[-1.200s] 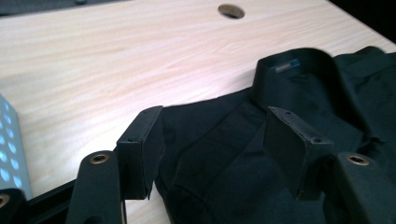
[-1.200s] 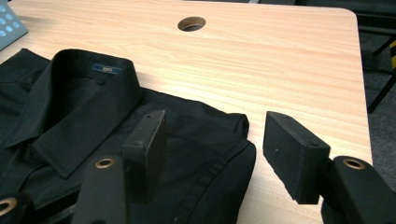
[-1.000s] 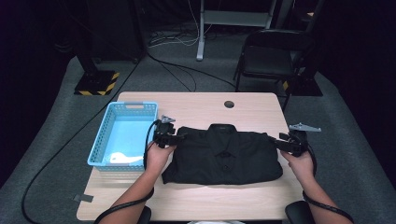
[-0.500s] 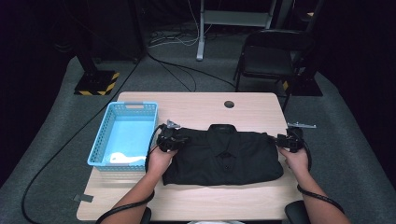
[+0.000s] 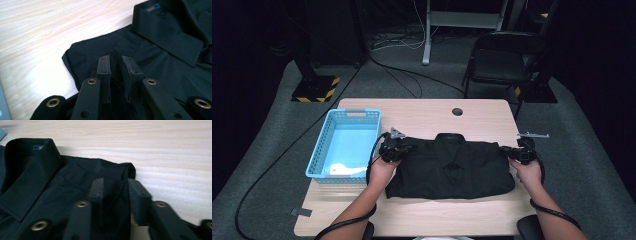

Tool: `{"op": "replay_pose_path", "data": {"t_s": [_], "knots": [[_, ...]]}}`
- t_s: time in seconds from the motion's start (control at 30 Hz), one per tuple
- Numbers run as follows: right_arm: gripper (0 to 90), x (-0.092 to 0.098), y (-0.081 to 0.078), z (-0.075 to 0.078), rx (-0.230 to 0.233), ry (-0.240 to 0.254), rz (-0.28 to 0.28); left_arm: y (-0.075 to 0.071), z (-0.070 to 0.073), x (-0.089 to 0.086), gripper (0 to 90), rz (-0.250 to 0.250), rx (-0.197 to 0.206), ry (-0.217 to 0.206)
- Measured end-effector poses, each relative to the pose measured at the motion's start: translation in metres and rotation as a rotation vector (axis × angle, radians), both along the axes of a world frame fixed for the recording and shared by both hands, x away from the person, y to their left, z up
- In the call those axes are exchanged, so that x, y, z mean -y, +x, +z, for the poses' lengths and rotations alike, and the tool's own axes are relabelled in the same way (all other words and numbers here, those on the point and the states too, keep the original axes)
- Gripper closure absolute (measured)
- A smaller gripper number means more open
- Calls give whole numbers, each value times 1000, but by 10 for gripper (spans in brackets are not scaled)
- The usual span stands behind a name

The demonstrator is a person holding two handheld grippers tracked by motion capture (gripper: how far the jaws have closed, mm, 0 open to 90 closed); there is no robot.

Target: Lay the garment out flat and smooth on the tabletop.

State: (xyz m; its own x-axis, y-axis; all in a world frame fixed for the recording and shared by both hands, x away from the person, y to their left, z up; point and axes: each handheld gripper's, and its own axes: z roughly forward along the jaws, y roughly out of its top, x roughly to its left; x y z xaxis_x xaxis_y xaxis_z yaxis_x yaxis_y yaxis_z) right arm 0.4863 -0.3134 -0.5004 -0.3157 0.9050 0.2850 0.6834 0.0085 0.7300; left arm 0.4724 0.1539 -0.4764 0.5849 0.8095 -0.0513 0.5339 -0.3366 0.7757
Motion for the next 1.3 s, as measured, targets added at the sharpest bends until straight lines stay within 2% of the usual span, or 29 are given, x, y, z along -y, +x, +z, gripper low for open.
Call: {"op": "replay_pose_path", "data": {"t_s": [0.2,0.3,0.4,0.53,0.8,0.93,1.13,1.3], "knots": [[838,-4,-12,13,38,-34,38,-2,4,-3,777,-2,11,-10],[857,-7,-21,20,68,-59,64,-4,7,-3,781,-8,19,-9],[862,-8,-28,27,90,-63,77,-7,10,-4,787,-25,22,-4],[865,-6,-41,35,106,-62,99,-13,14,-5,792,-50,12,-29],[867,-1,-77,38,117,-64,139,-39,17,-8,795,-115,11,-15],[867,2,-95,41,124,-58,150,-51,20,-13,794,-128,13,-29],[868,1,-116,52,145,-56,162,-69,29,-18,795,-145,33,-47],[867,-3,-127,68,180,-76,184,-79,41,-19,797,-166,59,-34]]}}
